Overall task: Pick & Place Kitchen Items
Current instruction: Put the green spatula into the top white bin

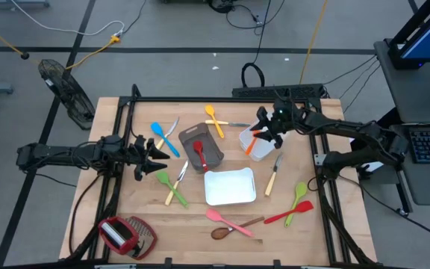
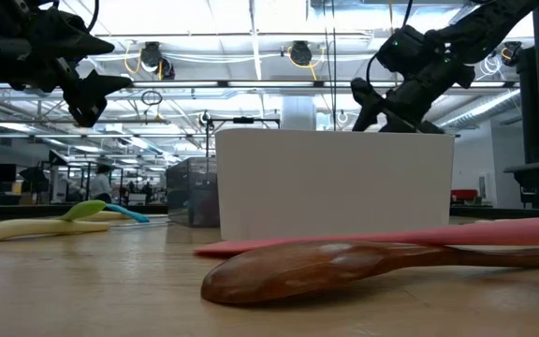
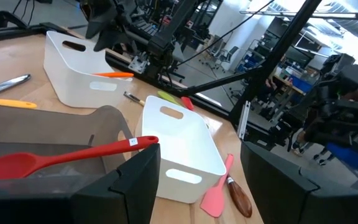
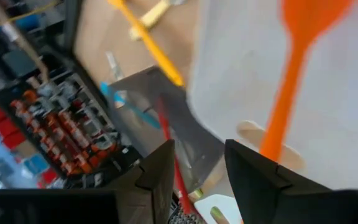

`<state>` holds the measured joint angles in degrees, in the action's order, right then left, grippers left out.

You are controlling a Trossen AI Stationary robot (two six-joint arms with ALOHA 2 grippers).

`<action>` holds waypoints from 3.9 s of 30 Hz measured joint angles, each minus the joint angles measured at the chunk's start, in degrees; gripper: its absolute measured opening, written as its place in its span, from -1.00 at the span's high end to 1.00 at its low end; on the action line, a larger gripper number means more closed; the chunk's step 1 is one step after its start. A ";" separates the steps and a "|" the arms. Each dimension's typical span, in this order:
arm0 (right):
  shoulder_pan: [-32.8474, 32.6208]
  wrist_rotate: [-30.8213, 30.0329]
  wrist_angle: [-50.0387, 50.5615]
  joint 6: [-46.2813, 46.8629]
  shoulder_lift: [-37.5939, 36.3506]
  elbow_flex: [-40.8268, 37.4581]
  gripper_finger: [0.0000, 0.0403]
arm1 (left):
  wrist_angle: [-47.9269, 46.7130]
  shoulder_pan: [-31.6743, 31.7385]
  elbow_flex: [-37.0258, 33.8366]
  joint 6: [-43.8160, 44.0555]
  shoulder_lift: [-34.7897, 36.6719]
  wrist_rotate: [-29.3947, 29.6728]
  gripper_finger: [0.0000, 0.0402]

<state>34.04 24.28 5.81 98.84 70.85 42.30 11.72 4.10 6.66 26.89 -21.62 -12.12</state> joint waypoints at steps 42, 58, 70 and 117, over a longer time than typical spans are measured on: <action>-36.18 -14.52 9.37 -27.43 -17.70 0.00 1.00 | -1.14 0.00 0.00 -2.34 -0.01 0.17 -0.13; -48.88 -22.43 15.55 -29.36 -18.33 0.00 0.99 | 8.51 0.00 0.00 -2.53 -0.01 2.38 -0.13; -53.39 -38.01 13.80 -45.60 -26.09 0.01 1.00 | 11.04 0.00 0.00 3.96 -0.01 3.77 -0.13; -53.27 -31.06 -6.07 -66.99 -53.58 -23.81 1.00 | -34.99 -18.67 39.55 30.43 -35.47 25.10 -0.13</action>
<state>-19.22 -6.78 -0.27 31.84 17.26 18.49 -23.27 -14.57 46.20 57.33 -57.09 12.98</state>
